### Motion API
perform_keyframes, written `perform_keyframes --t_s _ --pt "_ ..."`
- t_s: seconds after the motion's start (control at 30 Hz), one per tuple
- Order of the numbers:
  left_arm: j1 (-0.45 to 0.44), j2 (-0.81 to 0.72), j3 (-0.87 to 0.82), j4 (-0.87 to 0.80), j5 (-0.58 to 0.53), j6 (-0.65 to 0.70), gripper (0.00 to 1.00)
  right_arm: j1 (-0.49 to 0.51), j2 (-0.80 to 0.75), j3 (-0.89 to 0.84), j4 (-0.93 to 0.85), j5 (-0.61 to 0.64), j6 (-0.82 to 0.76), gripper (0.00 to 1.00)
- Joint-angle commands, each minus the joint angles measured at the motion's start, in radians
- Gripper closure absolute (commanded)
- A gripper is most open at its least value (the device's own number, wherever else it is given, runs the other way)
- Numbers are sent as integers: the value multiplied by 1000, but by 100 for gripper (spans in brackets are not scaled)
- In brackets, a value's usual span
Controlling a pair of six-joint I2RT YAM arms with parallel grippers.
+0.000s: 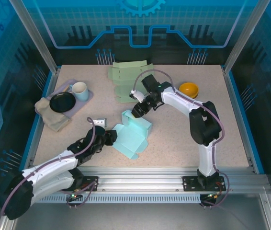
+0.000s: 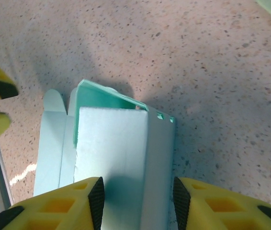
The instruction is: Fold the paper box
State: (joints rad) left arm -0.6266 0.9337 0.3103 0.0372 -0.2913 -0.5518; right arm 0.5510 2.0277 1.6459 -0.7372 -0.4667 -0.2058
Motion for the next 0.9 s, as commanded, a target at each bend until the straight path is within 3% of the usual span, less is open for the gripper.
perform_keyframes --t_s 0.0,0.2,0.3,0.5,0.6,0.87 --pt "-4 59 -14 61 -52 -31 56 19 43 50 -121 -24 -135 56" --pt "-4 148 3 142 -38 13 56 44 25 31 -235 -29 -350 58" --pt "-4 156 -9 218 43 79 56 44 4 15 -280 -71 -405 59" --pt "-5 149 -30 297 74 266 52 39 22 55 -346 -72 -430 60" --pt "-5 194 -17 319 138 386 42 29 21 58 -375 -111 -454 60" --pt "-10 313 33 403 89 471 41 12 14 61 -410 -167 -480 62"
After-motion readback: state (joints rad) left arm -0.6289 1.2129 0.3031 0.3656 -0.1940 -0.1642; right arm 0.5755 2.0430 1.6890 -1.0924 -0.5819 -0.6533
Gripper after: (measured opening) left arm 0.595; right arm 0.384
